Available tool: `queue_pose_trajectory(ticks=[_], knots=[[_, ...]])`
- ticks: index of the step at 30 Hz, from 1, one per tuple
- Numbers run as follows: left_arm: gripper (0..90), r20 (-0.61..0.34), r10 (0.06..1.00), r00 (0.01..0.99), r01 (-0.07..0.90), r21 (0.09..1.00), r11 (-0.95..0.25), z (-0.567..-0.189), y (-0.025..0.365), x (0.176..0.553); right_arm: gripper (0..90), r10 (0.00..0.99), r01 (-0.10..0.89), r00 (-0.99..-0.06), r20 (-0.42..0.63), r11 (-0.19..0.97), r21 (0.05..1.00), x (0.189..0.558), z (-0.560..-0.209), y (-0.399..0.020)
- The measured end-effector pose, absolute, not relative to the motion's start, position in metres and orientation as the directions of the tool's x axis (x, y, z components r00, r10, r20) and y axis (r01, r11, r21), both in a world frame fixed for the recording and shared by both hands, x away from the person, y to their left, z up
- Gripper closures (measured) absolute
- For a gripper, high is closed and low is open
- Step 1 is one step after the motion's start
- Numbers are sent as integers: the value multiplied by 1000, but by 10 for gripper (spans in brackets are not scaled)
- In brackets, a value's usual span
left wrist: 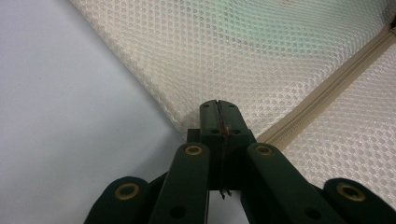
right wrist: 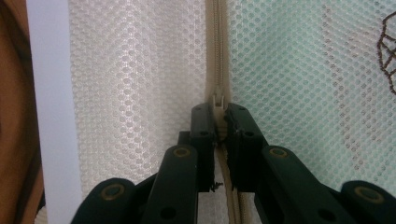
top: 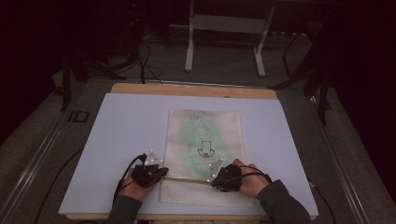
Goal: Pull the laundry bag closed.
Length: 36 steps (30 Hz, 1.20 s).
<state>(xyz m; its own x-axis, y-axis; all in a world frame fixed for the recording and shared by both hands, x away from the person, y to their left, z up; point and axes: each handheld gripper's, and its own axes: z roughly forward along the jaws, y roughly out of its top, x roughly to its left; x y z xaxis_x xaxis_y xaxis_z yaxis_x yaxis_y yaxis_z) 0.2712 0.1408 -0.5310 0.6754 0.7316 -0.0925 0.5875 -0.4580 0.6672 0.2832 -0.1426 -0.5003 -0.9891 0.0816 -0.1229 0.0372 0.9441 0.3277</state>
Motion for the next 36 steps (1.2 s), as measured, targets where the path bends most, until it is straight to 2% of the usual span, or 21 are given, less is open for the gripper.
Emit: queue_pose_trajectory(ticks=[36], knots=[[895, -100, 732, 674, 591, 667, -453, -531, 141, 271, 825, 110, 71, -988, -107, 945, 320, 282, -500, -165]])
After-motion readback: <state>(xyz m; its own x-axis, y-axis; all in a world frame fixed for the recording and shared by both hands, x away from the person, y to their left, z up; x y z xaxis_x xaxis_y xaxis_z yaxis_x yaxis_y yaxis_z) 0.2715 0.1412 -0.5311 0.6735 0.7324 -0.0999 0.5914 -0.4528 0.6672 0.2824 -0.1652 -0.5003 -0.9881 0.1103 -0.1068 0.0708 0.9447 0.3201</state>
